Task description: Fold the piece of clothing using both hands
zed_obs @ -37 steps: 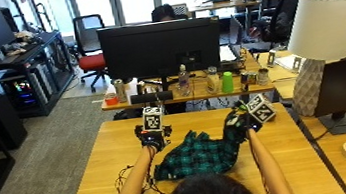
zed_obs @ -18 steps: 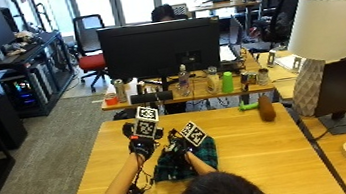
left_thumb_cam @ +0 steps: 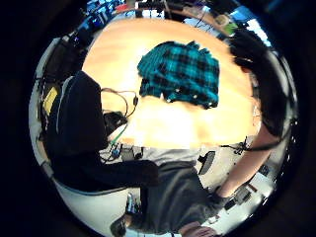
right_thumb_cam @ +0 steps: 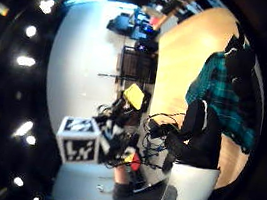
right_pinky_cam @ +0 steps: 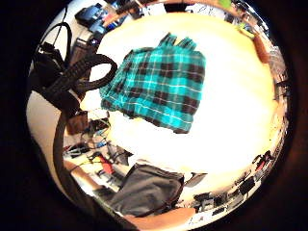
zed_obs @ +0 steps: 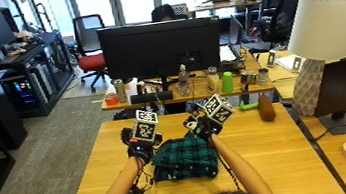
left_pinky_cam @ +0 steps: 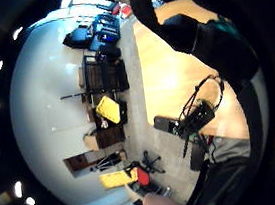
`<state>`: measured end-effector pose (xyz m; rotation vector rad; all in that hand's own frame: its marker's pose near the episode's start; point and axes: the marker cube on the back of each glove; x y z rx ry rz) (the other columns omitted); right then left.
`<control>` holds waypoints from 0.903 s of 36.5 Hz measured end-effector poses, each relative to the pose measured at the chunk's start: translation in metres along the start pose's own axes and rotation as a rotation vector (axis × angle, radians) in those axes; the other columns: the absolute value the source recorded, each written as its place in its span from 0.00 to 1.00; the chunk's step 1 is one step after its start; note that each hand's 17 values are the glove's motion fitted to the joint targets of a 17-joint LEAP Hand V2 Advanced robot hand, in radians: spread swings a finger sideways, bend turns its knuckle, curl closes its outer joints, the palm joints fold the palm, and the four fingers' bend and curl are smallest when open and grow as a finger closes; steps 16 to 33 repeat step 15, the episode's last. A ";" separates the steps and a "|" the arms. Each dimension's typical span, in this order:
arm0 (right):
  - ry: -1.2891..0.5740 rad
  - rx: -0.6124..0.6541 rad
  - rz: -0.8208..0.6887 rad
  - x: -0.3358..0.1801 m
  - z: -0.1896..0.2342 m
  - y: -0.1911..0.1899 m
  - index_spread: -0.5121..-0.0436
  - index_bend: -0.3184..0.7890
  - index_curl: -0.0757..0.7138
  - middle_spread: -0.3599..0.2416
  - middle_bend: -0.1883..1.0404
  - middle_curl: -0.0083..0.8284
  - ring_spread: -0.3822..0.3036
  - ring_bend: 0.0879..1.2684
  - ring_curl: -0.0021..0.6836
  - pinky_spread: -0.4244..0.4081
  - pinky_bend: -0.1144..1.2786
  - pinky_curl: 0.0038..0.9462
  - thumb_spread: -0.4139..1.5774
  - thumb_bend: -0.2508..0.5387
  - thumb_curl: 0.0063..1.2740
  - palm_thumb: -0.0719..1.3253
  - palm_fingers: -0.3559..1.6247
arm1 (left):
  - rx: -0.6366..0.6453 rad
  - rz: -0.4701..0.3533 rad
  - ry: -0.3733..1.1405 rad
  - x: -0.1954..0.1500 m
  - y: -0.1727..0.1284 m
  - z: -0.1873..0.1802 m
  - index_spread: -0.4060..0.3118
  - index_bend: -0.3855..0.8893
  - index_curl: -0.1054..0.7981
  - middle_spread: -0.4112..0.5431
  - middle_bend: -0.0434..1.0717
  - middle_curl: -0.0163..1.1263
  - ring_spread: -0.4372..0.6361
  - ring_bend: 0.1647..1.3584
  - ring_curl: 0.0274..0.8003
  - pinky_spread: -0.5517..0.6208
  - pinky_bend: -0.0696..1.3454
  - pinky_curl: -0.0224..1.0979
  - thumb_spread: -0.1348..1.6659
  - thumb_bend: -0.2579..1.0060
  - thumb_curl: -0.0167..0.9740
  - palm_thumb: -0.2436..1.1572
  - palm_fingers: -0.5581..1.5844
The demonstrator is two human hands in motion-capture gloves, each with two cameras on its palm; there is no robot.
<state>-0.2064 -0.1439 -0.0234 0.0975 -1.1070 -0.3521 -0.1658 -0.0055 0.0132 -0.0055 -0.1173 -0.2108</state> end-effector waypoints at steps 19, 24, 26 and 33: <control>0.079 0.199 -0.158 0.046 -0.028 -0.006 0.63 0.35 0.33 0.40 0.36 0.58 0.30 0.40 0.63 0.27 0.54 0.41 0.74 0.30 0.47 0.73 0.72 | 0.023 0.075 0.081 0.025 -0.016 0.002 0.51 0.59 0.65 0.68 0.14 0.12 0.68 0.31 0.35 0.73 0.52 0.33 0.90 0.20 0.30 0.41 0.40; 0.079 0.199 -0.158 0.046 -0.028 -0.006 0.63 0.35 0.33 0.40 0.36 0.58 0.30 0.40 0.63 0.27 0.54 0.41 0.74 0.30 0.47 0.73 0.72 | 0.023 0.075 0.081 0.025 -0.016 0.002 0.51 0.59 0.65 0.68 0.14 0.12 0.68 0.31 0.35 0.73 0.52 0.33 0.90 0.20 0.30 0.41 0.40; 0.079 0.199 -0.158 0.046 -0.028 -0.006 0.63 0.35 0.33 0.40 0.36 0.58 0.30 0.40 0.63 0.27 0.54 0.41 0.74 0.30 0.47 0.73 0.72 | 0.023 0.075 0.081 0.025 -0.016 0.002 0.51 0.59 0.65 0.68 0.14 0.12 0.68 0.31 0.35 0.73 0.52 0.33 0.90 0.20 0.30 0.41 0.40; 0.079 0.199 -0.158 0.046 -0.028 -0.006 0.63 0.35 0.33 0.40 0.36 0.58 0.30 0.40 0.63 0.27 0.54 0.41 0.74 0.30 0.47 0.73 0.72 | 0.023 0.075 0.081 0.025 -0.016 0.002 0.51 0.59 0.65 0.68 0.14 0.12 0.68 0.31 0.35 0.73 0.52 0.33 0.90 0.20 0.30 0.41 0.40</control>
